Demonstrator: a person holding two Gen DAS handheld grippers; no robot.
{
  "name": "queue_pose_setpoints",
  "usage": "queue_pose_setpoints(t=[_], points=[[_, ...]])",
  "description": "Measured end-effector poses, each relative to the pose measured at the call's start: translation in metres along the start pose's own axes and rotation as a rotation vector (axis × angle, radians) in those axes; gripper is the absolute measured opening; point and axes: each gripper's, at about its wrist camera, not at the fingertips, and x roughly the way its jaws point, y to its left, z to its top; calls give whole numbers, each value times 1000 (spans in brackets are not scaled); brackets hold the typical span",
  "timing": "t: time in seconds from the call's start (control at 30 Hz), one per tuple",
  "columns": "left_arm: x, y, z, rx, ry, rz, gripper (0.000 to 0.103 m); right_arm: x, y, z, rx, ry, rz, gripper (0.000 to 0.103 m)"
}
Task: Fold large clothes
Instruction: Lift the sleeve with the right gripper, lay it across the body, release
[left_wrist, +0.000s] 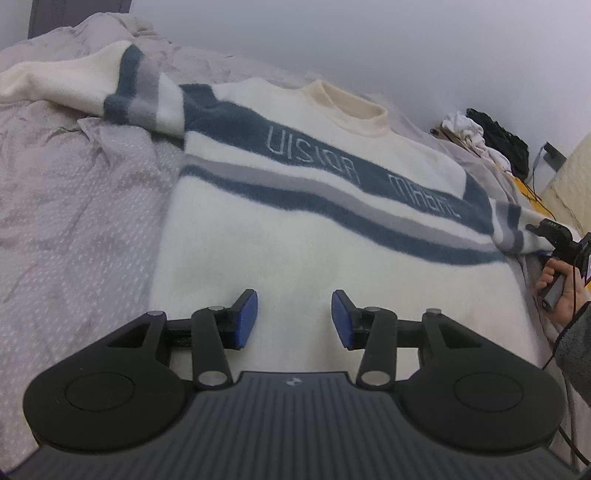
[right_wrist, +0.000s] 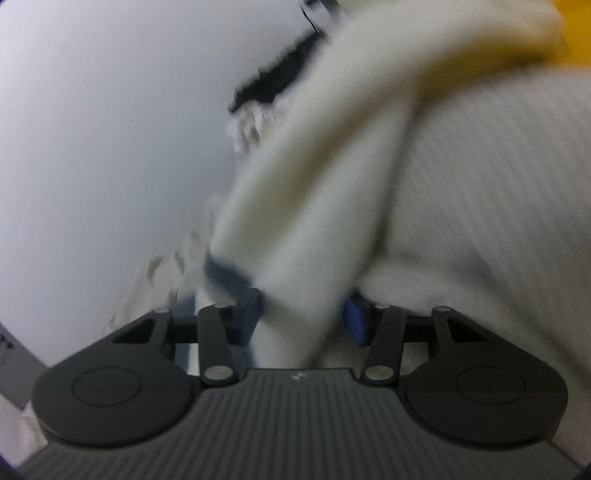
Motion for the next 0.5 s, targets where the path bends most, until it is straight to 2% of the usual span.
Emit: queue_pose_setpoints(t=[0.17, 0.27, 0.4, 0.5], points=[[7, 6, 3, -32, 0, -10, 51, 13, 2, 37, 38, -202, -44, 45], [8, 8, 4, -41, -4, -21, 51, 15, 0, 61, 74, -264, -54, 44], [7, 12, 6, -54, -1, -34, 51, 4, 17, 88, 5, -342, -64, 44], [6, 15, 7, -78, -1, -46, 51, -4, 30, 108, 8, -374, -73, 44]])
